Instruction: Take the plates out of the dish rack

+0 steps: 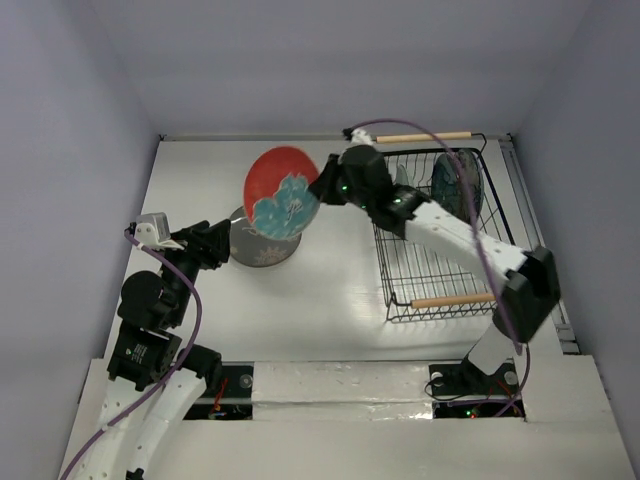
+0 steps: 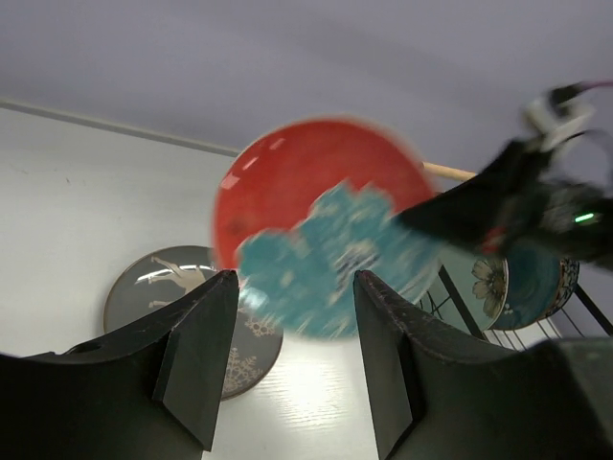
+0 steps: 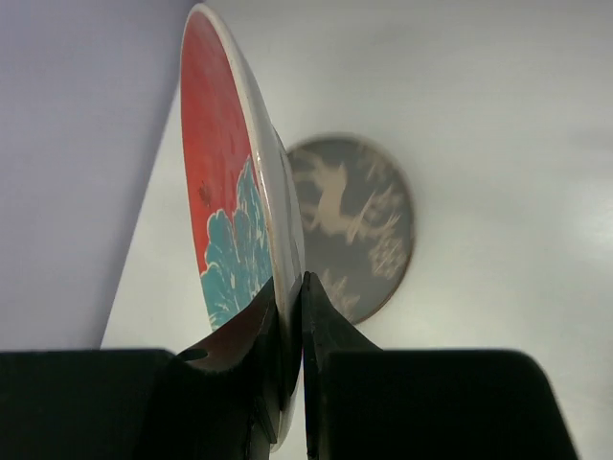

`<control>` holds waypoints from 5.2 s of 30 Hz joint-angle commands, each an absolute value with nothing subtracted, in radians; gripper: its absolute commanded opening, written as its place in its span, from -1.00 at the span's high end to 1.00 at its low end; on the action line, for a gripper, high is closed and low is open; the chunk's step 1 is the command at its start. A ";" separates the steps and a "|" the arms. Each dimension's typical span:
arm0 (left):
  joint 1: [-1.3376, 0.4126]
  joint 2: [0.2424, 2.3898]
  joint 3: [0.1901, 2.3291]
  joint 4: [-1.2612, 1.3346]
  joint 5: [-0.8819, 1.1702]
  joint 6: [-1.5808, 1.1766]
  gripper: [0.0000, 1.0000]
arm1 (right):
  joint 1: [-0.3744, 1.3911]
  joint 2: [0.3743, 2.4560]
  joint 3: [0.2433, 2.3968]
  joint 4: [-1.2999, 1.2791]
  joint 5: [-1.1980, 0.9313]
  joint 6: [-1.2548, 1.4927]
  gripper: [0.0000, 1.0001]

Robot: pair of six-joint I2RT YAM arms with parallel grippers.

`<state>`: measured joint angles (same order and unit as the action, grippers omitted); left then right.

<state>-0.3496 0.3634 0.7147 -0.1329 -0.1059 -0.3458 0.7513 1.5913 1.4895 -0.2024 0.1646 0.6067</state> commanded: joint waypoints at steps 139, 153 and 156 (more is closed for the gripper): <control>-0.318 0.365 0.724 -0.104 -0.095 -0.344 0.23 | 0.776 1.957 1.519 0.245 -0.080 0.913 1.00; -0.308 0.359 0.724 -0.104 -0.094 -0.347 0.23 | 0.785 2.083 1.523 0.200 -0.161 0.933 0.39; -0.308 0.357 0.723 -0.104 -0.094 -0.347 0.23 | 0.804 2.080 1.532 0.145 -0.146 0.901 -0.07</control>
